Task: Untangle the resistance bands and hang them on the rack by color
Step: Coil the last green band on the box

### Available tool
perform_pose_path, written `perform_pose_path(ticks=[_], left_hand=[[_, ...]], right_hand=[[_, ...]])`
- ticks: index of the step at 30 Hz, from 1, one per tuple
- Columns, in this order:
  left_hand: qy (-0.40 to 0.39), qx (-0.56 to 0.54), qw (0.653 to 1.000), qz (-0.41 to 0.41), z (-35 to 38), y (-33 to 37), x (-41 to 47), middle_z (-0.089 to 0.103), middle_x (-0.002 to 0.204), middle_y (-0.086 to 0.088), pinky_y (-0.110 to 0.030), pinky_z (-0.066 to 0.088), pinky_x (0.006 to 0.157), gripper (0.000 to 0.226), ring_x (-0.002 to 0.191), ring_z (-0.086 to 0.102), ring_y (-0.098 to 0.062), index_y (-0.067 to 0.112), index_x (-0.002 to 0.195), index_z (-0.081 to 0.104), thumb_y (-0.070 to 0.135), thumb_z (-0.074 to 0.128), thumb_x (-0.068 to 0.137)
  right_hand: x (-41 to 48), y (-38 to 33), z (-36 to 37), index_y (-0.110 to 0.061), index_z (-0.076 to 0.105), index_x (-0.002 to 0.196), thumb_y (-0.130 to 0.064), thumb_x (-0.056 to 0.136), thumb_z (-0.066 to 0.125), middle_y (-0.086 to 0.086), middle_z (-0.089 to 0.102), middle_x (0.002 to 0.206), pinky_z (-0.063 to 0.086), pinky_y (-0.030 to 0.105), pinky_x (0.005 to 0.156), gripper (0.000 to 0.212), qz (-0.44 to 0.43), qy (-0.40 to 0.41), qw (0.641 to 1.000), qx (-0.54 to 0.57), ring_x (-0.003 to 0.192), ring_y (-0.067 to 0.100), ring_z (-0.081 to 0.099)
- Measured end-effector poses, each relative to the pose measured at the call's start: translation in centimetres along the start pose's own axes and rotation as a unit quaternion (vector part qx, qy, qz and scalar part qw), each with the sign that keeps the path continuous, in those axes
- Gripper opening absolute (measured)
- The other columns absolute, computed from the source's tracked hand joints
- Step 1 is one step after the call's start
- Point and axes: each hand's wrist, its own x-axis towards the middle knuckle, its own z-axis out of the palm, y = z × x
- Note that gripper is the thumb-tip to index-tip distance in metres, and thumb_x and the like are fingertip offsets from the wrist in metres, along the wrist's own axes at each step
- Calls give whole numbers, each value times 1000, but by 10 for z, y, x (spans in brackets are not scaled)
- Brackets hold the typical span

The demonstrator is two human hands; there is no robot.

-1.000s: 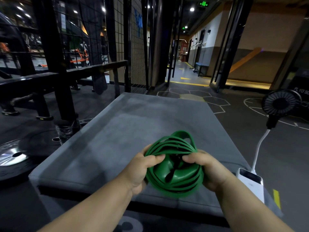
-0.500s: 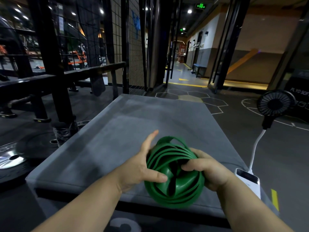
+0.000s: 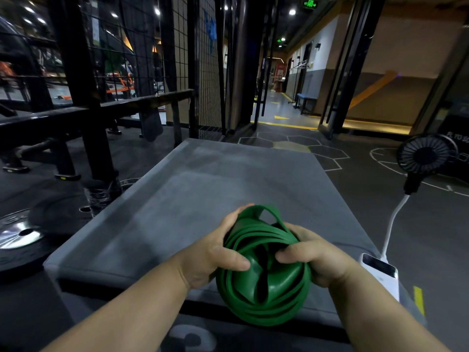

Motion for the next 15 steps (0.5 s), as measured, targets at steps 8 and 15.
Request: perform_pose_path(ticks=[8, 15], left_hand=[[131, -49, 988, 61, 8, -6, 6, 63, 118, -17, -44, 50, 96, 77, 112, 60, -32, 9, 133, 42, 18, 68, 60], [163, -12, 984, 73, 9, -6, 6, 58, 120, -17, -51, 46, 99, 73, 112, 58, -32, 13, 131, 37, 25, 66, 65]], right_hand=[[4, -7, 3, 7, 56, 115, -16, 49, 78, 21, 70, 101, 56, 37, 74, 73, 0, 107, 994, 36, 89, 33, 68], [3, -9, 7, 5, 63, 115, -16, 56, 77, 30, 64, 115, 54, 44, 87, 64, 5, 85, 996, 16, 99, 40, 65]])
